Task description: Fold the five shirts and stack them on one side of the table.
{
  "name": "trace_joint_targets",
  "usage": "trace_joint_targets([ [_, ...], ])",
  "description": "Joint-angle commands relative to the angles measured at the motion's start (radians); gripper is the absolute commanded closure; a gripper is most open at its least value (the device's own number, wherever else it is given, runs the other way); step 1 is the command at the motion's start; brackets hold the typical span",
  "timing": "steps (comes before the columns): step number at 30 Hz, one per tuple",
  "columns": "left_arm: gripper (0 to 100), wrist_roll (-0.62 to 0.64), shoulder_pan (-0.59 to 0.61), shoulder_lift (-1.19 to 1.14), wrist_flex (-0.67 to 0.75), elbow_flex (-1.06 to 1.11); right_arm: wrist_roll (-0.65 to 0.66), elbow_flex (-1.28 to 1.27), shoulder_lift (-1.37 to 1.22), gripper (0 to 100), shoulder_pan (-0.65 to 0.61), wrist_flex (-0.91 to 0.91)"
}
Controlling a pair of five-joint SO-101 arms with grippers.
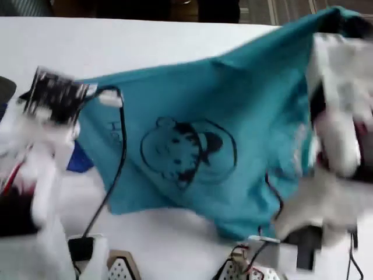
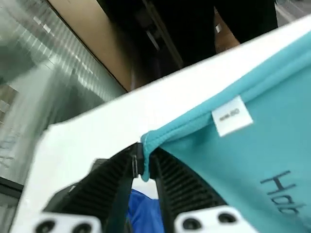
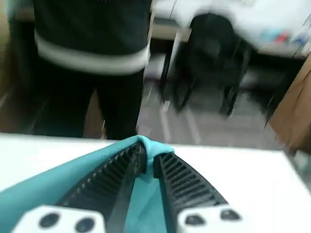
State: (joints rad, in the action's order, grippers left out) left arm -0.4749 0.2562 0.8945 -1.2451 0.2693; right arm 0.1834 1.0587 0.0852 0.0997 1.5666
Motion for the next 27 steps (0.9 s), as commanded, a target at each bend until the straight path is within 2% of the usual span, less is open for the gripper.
trace_joint_targets([
  [1, 97, 0.002, -0.008, -0.112, 0.109, 0.008, -0.002, 0.008, -0.153, 98.1, -0.039, -0.007],
  [5, 97, 0.002, -0.021, -0.293, 0.190, -0.018, -0.002, 0.009, -0.334, 98.1, -0.065, -0.056],
  [12, 97, 0.000, -0.074, -0.661, 0.176, -0.262, 0.005, 0.017, -0.572, 98.1, -0.070, -0.166],
  [17, 97, 0.000, -0.068, -0.907, 0.044, -0.479, 0.006, 0.017, -0.656, 98.1, -0.081, -0.185],
  [27, 97, -0.002, -0.074, -1.243, -0.226, -0.734, 0.005, 0.008, -0.780, 98.1, -0.108, -0.016],
])
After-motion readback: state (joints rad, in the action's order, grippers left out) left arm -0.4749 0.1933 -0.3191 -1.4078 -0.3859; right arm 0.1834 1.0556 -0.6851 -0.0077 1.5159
